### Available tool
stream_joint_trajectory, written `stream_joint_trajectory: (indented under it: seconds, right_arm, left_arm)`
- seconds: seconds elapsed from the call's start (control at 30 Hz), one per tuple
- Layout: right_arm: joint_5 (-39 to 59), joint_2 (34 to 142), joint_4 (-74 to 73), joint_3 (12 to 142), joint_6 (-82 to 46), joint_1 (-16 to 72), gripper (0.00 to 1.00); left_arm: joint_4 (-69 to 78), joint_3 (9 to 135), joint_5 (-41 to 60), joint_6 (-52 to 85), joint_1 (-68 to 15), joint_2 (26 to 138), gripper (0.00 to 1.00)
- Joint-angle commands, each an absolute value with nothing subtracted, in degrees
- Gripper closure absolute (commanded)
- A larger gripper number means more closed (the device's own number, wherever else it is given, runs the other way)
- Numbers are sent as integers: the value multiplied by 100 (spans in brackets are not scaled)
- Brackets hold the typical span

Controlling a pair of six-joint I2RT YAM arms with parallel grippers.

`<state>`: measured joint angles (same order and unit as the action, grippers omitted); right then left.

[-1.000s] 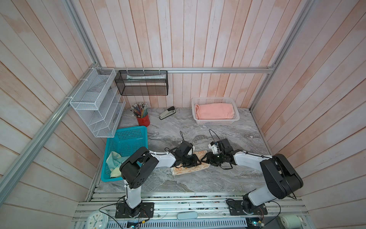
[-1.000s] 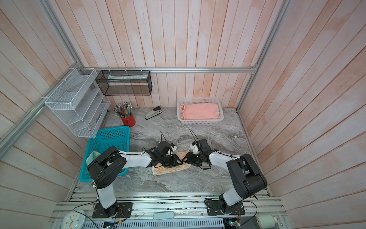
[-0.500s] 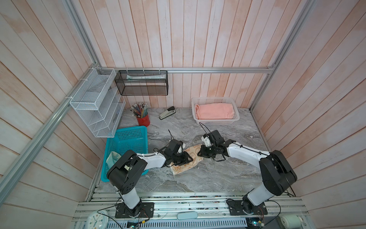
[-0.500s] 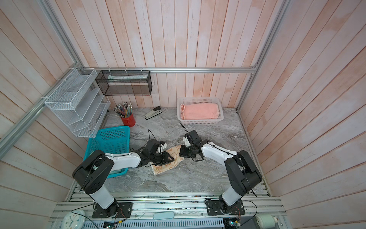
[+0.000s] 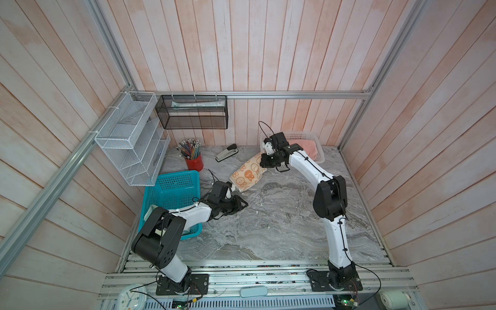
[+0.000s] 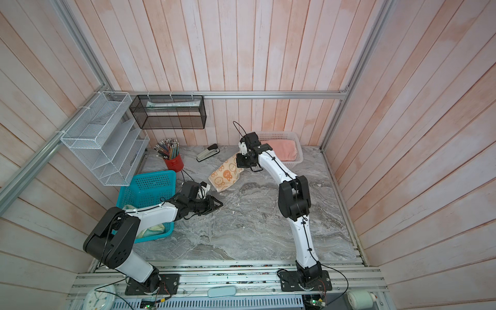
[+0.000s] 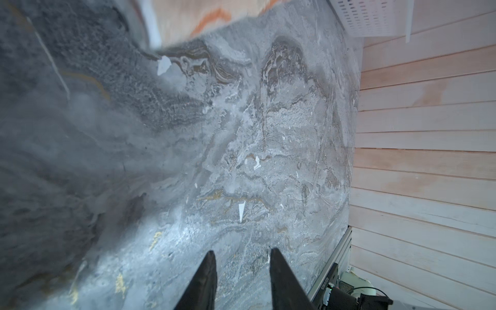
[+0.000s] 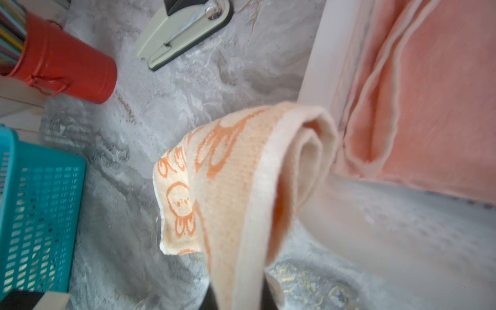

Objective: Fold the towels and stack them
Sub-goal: 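Carry the folded orange towel with the right gripper onto the pink towel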

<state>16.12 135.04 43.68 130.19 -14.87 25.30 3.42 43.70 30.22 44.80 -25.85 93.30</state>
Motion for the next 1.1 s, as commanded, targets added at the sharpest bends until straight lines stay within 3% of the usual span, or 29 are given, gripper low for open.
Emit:
stream_joint_trajectory:
  seconds: [0.0, 0.1, 0.37, 0.73, 1.07]
  right_arm:
    - [1624, 14185, 5805, 14913, -1233, 2417, 100]
    - [1727, 14467, 5858, 15700, -1350, 2178, 100]
    - [2072, 13284, 4058, 13327, -1616, 1284, 100]
    - [2116, 14257, 4207, 14172, -1371, 589, 100]
    - [1504, 14504, 3860, 14264, -1351, 124, 100]
  left_arm:
    - [425, 4508, 3224, 4326, -2475, 9577, 64]
    - [422, 4540, 3287, 4298, -2403, 9659, 64]
    - [350, 4667, 3328, 4193, -2351, 9795, 64]
    - [309, 4639, 3205, 4225, -2354, 9872, 64]
    - [56, 4776, 3064, 4215, -2349, 9836, 64]
